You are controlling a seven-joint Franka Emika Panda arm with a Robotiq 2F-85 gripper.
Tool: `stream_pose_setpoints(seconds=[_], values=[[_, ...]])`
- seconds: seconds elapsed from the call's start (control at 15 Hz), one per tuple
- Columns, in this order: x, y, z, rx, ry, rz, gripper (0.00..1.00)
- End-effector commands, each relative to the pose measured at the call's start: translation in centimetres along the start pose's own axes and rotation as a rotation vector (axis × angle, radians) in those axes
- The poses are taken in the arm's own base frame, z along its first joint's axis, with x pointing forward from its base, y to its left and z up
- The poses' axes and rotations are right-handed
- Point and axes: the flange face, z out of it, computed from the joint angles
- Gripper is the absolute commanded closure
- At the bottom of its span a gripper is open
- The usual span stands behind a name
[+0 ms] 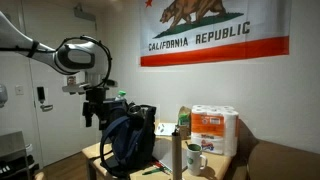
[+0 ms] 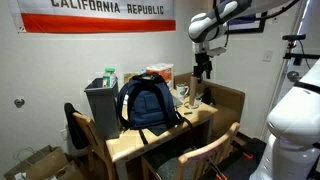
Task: Pick the bottle in the bag and put it on the counter
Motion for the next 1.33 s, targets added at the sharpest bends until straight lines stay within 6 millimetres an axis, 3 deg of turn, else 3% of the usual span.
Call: stream_pose_setpoints(seconds=[0.0,0.33,0.53,0.8,1.0,1.27], values=[[0.0,0.0,0.0,0.000,-0.001,0.000,0.00],[0.0,0.0,0.0,0.000,-0.001,0.000,0.00],[1.6,-0.9,0.2,0.001,-0.002,0.031,0.00],[6.4,-3.4,-0.6,0.028,0.047,0.094,0.00],[10.6,-4.8,-2.4,0.050,0.100,0.167,0.00],[16.1,-5.2,-5.4,0.078,0.181,0.307,0.00]])
